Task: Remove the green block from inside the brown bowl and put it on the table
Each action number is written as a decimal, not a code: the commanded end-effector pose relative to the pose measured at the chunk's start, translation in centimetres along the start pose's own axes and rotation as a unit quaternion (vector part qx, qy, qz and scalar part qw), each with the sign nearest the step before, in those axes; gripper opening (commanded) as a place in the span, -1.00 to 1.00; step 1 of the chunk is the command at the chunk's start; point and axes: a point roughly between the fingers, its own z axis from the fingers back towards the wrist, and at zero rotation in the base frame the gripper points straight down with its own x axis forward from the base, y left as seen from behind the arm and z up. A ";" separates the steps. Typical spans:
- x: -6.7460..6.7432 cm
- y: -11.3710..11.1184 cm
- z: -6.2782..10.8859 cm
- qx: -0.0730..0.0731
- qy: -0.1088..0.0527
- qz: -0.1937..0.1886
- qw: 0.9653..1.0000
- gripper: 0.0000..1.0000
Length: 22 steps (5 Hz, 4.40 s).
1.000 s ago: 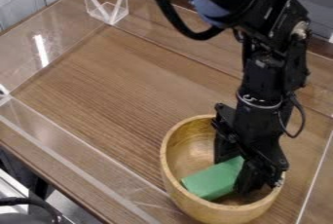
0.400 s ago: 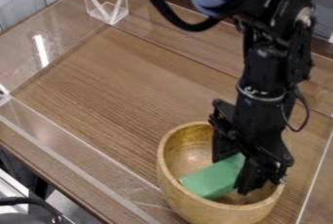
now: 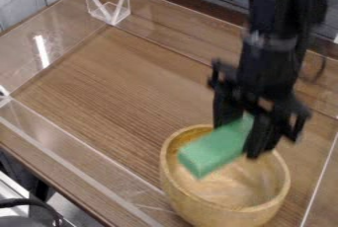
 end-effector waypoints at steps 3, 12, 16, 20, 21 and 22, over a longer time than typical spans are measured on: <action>-3.5 12.9 8.7 0.016 -0.067 0.134 0.989 -1.00; -3.0 19.3 -0.3 0.012 -0.063 0.173 0.983 -1.00; -2.3 18.7 -3.3 0.001 -0.057 0.180 0.982 -1.00; -0.8 20.4 -4.8 -0.003 -0.053 0.178 0.983 -1.00; -0.5 20.8 -4.9 -0.004 -0.053 0.177 0.983 -1.00; -0.2 21.2 -5.2 -0.006 -0.050 0.177 0.983 -1.00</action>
